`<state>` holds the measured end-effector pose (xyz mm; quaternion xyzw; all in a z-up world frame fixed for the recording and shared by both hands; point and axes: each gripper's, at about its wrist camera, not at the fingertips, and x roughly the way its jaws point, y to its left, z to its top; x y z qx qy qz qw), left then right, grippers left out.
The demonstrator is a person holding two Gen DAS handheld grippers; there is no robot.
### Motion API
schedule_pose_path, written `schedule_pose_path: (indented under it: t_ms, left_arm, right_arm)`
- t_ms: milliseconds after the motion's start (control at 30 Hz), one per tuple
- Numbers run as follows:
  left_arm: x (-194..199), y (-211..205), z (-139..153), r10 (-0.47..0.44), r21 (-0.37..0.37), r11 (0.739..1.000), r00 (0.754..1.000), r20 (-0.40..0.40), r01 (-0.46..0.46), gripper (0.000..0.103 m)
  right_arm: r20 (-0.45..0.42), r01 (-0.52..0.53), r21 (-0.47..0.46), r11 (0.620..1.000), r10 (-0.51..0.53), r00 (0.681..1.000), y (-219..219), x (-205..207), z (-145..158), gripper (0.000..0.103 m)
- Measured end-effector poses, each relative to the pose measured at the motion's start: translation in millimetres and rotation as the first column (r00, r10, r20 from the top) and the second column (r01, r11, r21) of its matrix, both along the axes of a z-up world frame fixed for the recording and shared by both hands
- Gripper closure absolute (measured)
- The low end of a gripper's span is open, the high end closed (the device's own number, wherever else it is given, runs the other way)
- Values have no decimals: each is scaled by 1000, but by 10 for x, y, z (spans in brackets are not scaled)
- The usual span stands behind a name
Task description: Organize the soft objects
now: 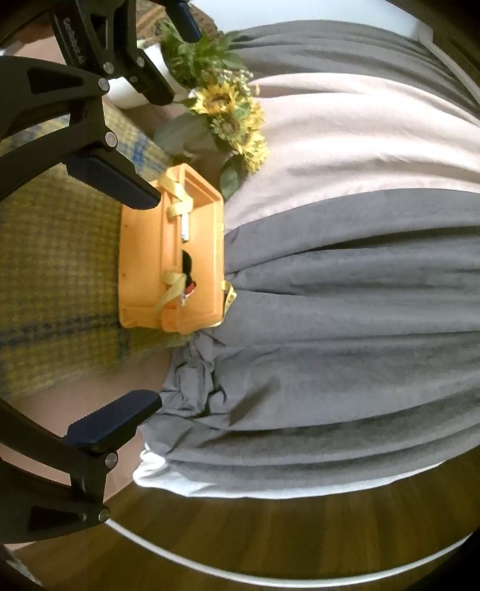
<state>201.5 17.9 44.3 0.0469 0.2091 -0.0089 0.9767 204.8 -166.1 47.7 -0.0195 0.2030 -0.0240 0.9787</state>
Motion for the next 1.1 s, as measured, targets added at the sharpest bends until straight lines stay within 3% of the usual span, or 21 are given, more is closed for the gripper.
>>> schedule_pose_path:
  t_ms: [733,1100]
  left_arm:
    - [-1636,-49,164,18,6,1000,997,68,-19,0]
    - [-1975,-67,232,3,4,1000,996,88,-3,0]
  right_arm:
    - [37,-24,5,1000,24,999,-41,-1574,117,4]
    - [54,-27,19,999,26,998,-102,-1954,179,4]
